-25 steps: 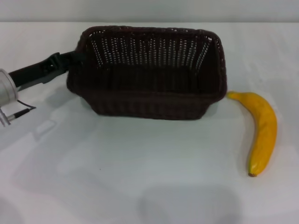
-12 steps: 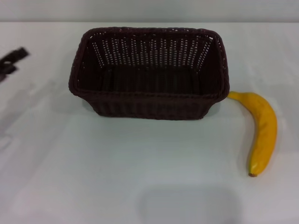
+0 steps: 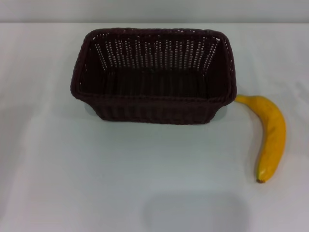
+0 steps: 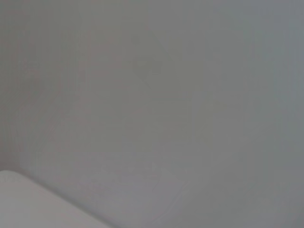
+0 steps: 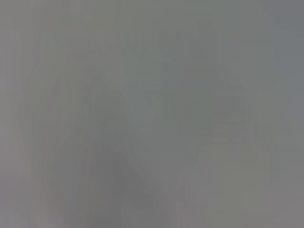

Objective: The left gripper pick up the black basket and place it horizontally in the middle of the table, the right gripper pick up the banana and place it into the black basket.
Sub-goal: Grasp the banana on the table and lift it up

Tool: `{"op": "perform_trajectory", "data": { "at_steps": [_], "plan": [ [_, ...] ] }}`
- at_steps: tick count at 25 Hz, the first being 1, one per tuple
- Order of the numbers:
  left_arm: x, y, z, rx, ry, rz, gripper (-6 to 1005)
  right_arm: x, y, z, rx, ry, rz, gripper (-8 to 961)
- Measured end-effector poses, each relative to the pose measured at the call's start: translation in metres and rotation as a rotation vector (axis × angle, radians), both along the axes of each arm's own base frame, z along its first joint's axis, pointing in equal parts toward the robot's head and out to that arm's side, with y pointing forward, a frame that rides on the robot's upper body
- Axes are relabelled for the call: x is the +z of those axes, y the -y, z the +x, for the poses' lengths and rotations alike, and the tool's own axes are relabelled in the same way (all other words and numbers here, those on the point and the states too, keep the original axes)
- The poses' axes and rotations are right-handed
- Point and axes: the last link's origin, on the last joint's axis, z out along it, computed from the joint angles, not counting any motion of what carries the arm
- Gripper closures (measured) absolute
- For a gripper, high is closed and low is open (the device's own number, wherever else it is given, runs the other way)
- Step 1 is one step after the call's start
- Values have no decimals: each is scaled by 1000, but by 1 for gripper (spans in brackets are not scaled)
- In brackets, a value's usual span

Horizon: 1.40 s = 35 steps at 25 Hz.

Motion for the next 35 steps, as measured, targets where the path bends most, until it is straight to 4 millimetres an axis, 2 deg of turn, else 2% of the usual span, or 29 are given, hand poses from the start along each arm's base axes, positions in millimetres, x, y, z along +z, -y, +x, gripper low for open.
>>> {"op": "perform_trajectory", "data": {
  "at_steps": [3,5,6,12,13,15,19,22,27,35],
  "plan": [
    [-3,-7,-8,66,-31,-11,132,12,-3,-15,33,67,-167,107],
    [-4,-12,-10,92,-47,-17,133,15,-4,-21,43,100,-206,109],
    [-5,-15,-10,99,-60,-21,133,16,-5,-36,39,208,-282,110],
    [-9,-28,-1,81,-115,-27,136,-4,-14,-65,-100,422,-460,116],
    [-9,-29,0,79,-125,-27,137,-9,-17,-75,-120,469,-492,117],
    [-10,-31,1,75,-145,-30,137,-12,-20,-85,-140,518,-503,118],
    [-12,-35,2,78,-158,-32,137,-15,-26,-119,-207,654,-489,120],
    [-12,-35,1,89,-165,-33,137,-24,-26,-136,-246,719,-494,121],
    [-12,-32,-3,107,-168,-31,137,-44,-18,-150,-311,824,-508,124],
    [-7,-31,-4,112,-146,4,137,-61,-14,-154,-308,830,-540,128]
  ]
}}
